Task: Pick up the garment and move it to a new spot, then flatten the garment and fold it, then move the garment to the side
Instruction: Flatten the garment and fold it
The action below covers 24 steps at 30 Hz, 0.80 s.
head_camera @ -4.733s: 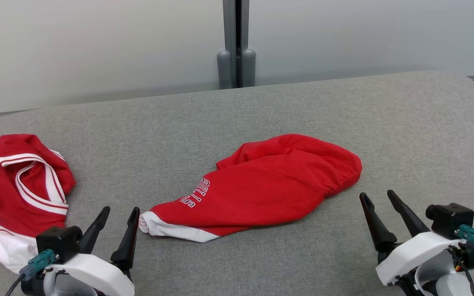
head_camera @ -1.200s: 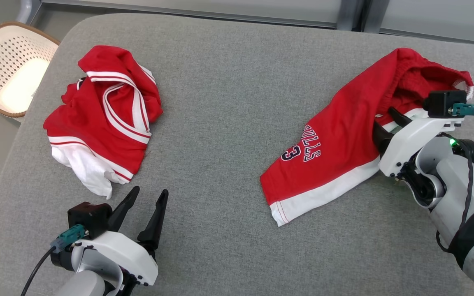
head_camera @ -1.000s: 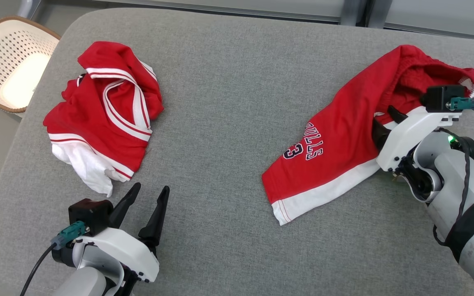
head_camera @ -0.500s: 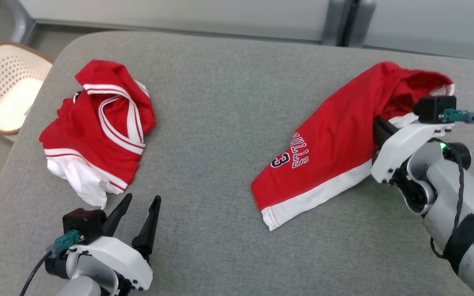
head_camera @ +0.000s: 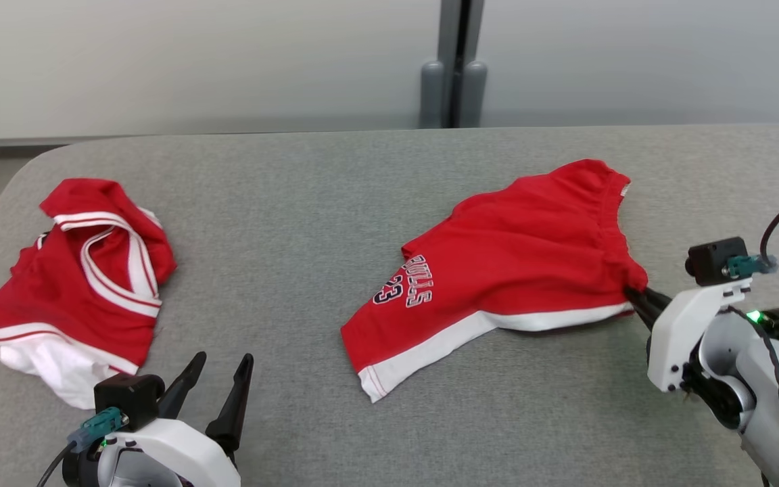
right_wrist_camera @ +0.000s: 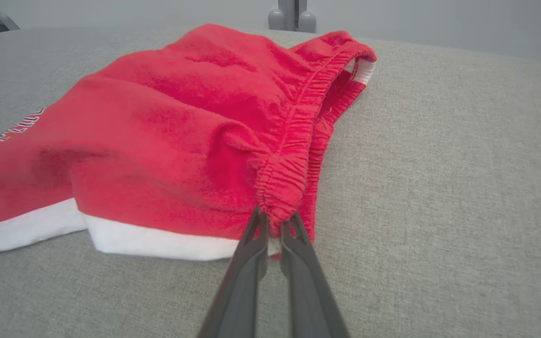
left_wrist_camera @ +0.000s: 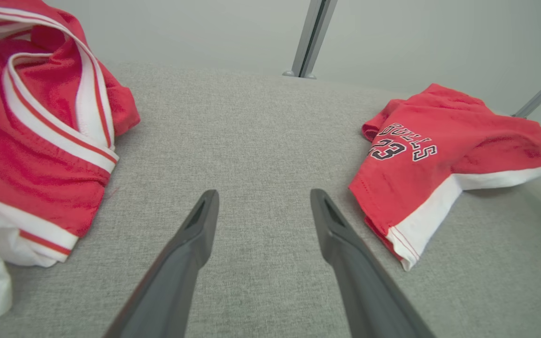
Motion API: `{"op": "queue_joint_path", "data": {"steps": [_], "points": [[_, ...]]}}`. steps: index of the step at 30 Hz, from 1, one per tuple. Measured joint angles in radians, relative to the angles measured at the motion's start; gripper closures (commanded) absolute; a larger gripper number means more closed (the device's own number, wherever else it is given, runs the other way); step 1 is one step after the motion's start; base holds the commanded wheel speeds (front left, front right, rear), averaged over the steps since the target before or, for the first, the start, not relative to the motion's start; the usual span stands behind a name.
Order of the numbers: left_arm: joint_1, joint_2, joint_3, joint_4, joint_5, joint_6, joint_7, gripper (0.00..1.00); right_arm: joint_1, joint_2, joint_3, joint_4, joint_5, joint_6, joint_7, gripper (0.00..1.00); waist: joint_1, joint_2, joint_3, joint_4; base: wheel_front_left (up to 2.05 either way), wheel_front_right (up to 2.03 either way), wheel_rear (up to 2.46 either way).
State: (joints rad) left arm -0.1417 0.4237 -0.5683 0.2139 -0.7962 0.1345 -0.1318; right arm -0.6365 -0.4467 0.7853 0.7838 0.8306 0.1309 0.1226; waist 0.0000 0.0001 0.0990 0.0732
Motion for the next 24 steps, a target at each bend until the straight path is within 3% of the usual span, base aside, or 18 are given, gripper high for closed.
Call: {"op": "queue_joint_path", "data": {"steps": [6,7,8,9,16,24], "points": [[0.011,0.008,-0.001,-0.016,-0.004,0.009,0.009,0.00,0.081,-0.017,-0.098,-0.034,-0.095,0.000,0.082,1.00,0.0000,0.0000,-0.019,-0.047,0.00,0.00,0.00],[0.012,0.009,-0.001,-0.018,-0.005,0.009,0.010,0.00,0.096,-0.016,-0.118,-0.039,-0.111,0.000,0.086,0.81,0.0000,0.0000,-0.020,-0.051,0.00,0.00,0.00],[0.012,0.009,-0.001,-0.019,-0.005,0.010,0.010,0.00,0.112,-0.014,-0.139,-0.043,-0.131,0.000,0.094,0.54,0.0000,0.0000,-0.022,-0.055,0.00,0.00,0.00],[0.014,0.010,-0.002,-0.020,-0.006,0.013,0.011,0.00,0.127,-0.010,-0.163,-0.049,-0.151,0.000,0.097,0.00,0.0000,0.0000,-0.024,-0.058,0.00,0.00,0.00],[0.033,0.016,-0.001,-0.022,-0.012,0.017,0.012,0.00,0.228,0.045,-0.332,-0.151,-0.255,0.000,0.100,0.00,0.0000,0.0000,-0.043,-0.081,0.00,0.00,0.00],[0.040,0.020,0.006,-0.036,-0.014,0.026,-0.007,0.00,0.382,0.106,-0.523,-0.454,-0.356,0.000,0.033,0.00,0.0000,0.0000,-0.078,-0.096,0.00,0.00,0.00]]}}
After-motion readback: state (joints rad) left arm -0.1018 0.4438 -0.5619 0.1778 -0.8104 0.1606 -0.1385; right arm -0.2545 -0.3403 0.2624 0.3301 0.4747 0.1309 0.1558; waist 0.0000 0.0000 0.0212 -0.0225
